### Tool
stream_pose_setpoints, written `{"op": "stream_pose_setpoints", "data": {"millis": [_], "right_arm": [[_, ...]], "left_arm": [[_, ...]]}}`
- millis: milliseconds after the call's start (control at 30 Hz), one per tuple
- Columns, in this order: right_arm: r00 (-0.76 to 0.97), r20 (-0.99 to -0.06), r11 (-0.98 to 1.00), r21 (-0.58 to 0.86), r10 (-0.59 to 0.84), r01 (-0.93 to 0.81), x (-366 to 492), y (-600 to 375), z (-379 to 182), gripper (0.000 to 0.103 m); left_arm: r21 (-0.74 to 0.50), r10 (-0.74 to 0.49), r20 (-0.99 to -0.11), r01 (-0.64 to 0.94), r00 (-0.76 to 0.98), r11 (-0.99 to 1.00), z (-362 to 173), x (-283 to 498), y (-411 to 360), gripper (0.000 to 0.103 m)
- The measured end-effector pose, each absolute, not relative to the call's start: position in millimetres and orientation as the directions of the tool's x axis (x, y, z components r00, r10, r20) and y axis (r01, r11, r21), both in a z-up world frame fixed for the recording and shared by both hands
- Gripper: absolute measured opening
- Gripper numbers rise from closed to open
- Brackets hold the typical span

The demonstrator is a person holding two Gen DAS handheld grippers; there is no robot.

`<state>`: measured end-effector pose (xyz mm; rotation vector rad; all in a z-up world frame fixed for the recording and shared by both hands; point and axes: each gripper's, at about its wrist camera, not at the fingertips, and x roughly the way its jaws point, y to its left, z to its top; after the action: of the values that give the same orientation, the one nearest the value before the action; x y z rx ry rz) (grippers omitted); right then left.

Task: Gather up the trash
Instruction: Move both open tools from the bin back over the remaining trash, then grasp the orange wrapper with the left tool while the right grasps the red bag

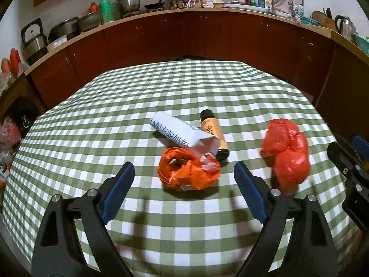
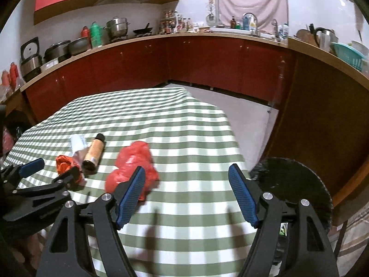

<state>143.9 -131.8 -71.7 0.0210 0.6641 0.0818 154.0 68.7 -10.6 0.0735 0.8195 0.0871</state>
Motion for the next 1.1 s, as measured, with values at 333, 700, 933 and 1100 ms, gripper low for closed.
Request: {"op": "stream_pose_setpoints", "data": {"millis": [333,700,933,1100], "right_arm": [[0.759,-0.642,0.993,0.035,0.109,-0.114,158,-104,-75,0.073],[0.754,-0.645,0.991,0.035,0.122,-0.130,161,-94,-73,0.074],[0.743,-0.655,0.988,0.037,0.136,-0.148,165,-84,-73,0.074],[0.744,-0.653,0.987,0.031,0.140,-0.158,165,-77,-71,0.074]], "left_arm": [[0.056,0.065,-0.760,-0.035,0.647,0.998,-29,171,86,0.087],[0.019,0.020,-0.766,-0.008,0.642,1.000,-31,164,97,0.053],[0.030,0.028,-0.751,-0.008,0.659,1.000,-23,151,105,0.053],[0.042,0.054,-0.749,-0.034,0.660,0.999,-19,145,118,0.052]]}}
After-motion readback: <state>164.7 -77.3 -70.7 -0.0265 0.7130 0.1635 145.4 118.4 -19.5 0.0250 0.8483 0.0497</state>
